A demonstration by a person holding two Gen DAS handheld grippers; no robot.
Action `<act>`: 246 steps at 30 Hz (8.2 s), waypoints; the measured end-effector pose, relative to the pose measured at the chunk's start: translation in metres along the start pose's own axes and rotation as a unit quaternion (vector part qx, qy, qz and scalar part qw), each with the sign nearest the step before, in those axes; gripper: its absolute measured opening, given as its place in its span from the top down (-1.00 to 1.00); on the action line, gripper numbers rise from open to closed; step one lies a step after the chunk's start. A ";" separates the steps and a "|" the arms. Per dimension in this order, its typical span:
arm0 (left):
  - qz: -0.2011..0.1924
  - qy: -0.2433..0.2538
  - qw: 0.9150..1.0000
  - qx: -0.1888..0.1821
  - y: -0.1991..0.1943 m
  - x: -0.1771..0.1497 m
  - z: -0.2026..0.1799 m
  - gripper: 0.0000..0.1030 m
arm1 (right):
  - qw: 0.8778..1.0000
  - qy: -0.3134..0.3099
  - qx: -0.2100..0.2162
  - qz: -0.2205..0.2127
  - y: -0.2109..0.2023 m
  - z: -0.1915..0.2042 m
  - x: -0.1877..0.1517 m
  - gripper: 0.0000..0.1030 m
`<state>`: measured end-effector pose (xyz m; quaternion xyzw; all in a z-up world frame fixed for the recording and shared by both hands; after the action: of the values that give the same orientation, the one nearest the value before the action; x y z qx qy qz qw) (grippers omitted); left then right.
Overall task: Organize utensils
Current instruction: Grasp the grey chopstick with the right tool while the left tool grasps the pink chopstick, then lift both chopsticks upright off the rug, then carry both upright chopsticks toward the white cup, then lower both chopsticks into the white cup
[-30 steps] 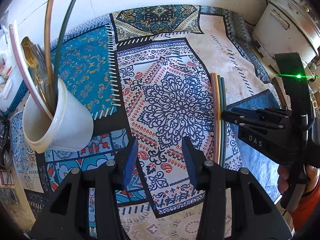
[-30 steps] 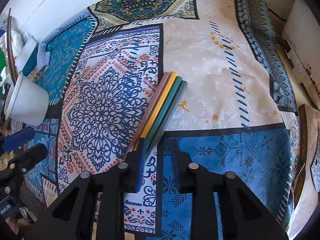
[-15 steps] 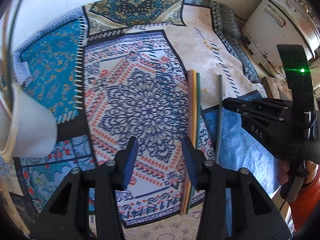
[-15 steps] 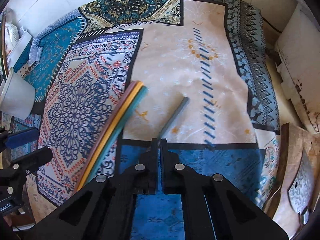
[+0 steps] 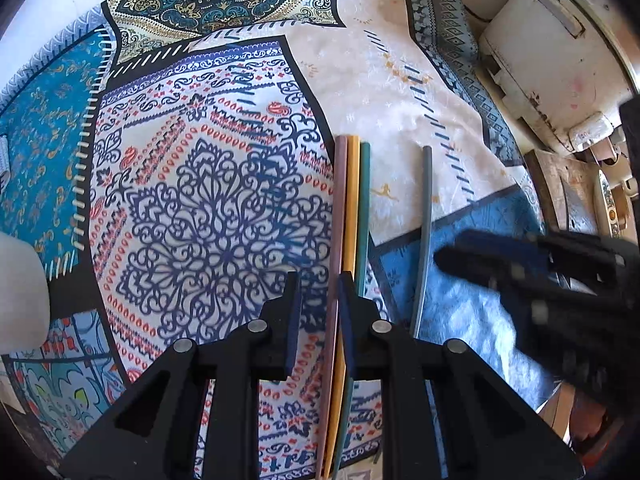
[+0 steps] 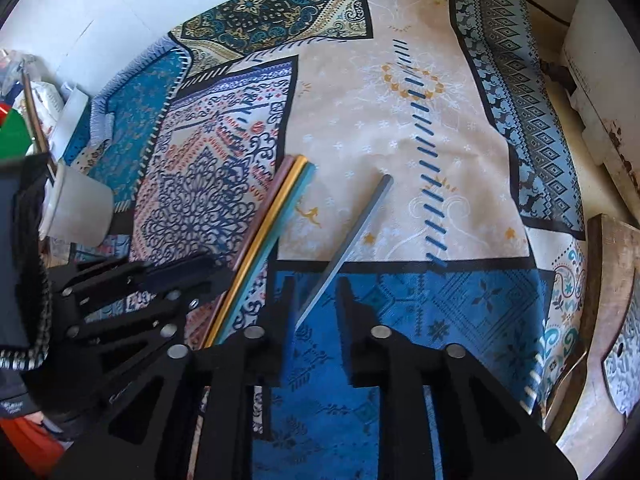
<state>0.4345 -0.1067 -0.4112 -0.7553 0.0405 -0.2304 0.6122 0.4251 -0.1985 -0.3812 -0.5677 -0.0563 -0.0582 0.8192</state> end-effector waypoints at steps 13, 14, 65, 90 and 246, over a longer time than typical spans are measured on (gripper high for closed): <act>-0.006 0.036 0.999 0.015 0.015 0.028 0.003 0.88 | 0.999 -0.030 -0.022 -0.004 0.014 0.019 -0.040 0.61; -0.006 0.029 1.000 0.005 0.016 0.028 0.005 0.88 | 0.999 -0.036 -0.026 -0.011 0.014 0.021 -0.041 0.60; 0.009 0.013 1.000 -0.025 0.009 0.022 0.013 0.91 | 0.999 0.035 -0.018 -0.034 0.027 0.024 0.041 0.89; -0.155 0.015 0.987 0.023 -0.128 0.024 0.004 0.91 | 0.984 0.012 0.018 -0.177 -0.107 0.043 0.024 0.93; -0.218 -0.108 0.960 0.142 -0.236 -0.072 0.190 0.88 | 0.964 -0.151 0.071 -0.206 -0.086 0.294 0.018 0.74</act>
<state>0.3935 0.1481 -0.2379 -0.6719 -0.2246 -0.2783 0.6486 0.4217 0.0463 -0.1962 -0.4863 -0.2989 -0.1351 0.8099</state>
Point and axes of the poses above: each gripper's, at about its wrist camera, not at the fingertips, and y roughly the way its jaws point, z to its left, x to its top, the point moved 7 cm from there along y, roughly the way its jaws point, and after that the axes turned 13 degrees about y, right-handed, at the moved point
